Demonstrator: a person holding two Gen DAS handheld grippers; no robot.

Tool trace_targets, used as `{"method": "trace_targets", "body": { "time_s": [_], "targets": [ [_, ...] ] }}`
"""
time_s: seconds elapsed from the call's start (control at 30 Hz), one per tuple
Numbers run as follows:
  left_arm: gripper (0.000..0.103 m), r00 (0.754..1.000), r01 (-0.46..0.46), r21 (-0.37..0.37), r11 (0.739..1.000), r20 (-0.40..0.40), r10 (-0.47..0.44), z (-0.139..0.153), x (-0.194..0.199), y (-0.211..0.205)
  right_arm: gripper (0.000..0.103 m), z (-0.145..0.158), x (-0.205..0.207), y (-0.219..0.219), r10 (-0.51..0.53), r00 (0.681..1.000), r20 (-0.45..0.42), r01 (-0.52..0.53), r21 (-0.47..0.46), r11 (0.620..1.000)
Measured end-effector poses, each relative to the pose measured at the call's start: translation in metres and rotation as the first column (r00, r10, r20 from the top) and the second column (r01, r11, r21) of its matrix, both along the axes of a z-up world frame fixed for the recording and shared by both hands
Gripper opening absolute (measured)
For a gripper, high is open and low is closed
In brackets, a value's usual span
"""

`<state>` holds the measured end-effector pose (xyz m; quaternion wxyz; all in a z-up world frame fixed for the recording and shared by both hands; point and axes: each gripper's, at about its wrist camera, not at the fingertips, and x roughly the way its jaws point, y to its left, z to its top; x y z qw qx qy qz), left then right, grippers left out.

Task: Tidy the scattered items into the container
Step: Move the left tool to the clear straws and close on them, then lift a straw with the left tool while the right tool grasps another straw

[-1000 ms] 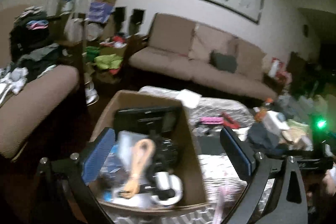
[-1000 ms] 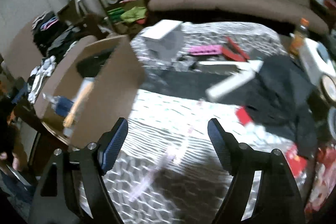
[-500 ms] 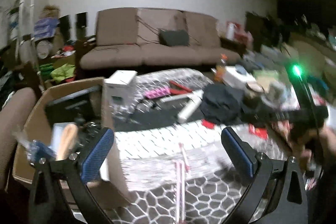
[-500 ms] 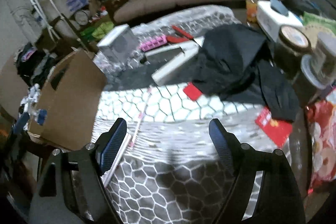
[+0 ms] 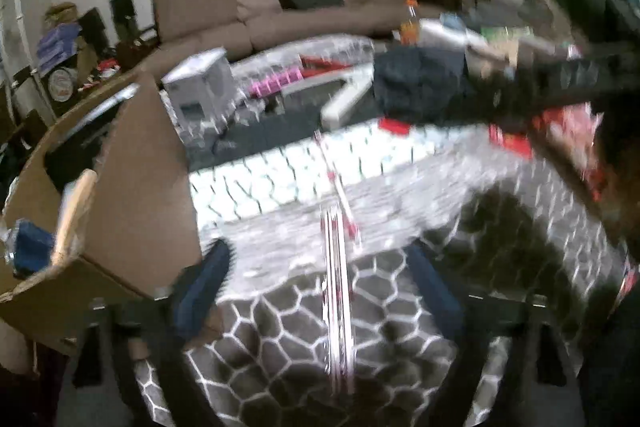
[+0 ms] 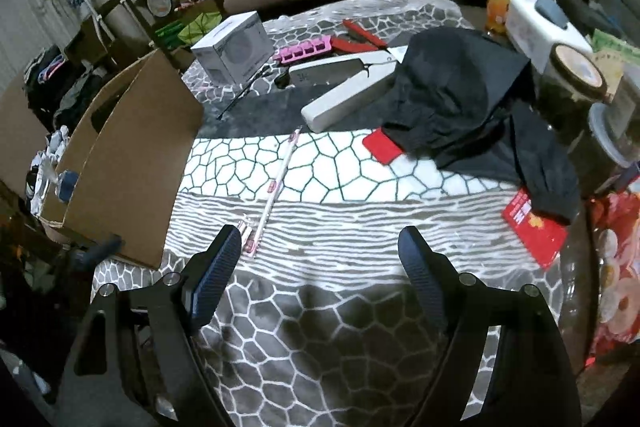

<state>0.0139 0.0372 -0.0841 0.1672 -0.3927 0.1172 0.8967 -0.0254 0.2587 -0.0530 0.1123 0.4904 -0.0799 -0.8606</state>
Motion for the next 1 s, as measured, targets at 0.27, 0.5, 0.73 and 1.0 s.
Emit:
{"method": "trace_targets", "body": {
  "time_s": [0.27, 0.5, 0.73, 1.0],
  "targets": [
    [0.062, 0.986, 0.024, 0.033, 0.999, 0.164, -0.029, -0.036, -0.012, -0.004, 0.079, 0.001, 0.005, 0.006, 0.007, 1.000, -0.006, -0.007, 0.006, 1.000],
    [0.031, 0.969, 0.012, -0.022, 1.000, 0.248, -0.006, -0.065, -0.024, 0.004, 0.079, -0.010, 0.003, -0.001, 0.041, 0.999, 0.033, -0.042, 0.026, 0.999],
    [0.031, 0.968, 0.013, -0.033, 0.999, 0.250, -0.004, -0.069, -0.023, 0.007, 0.079, -0.012, 0.000, -0.004, 0.054, 0.998, 0.038, -0.055, 0.030, 0.998],
    [0.009, 0.974, 0.004, -0.054, 0.999, 0.225, 0.008, -0.065, -0.024, 0.013, 0.079, -0.019, -0.005, -0.015, 0.083, 0.995, 0.060, -0.086, 0.052, 0.995]
  ]
}}
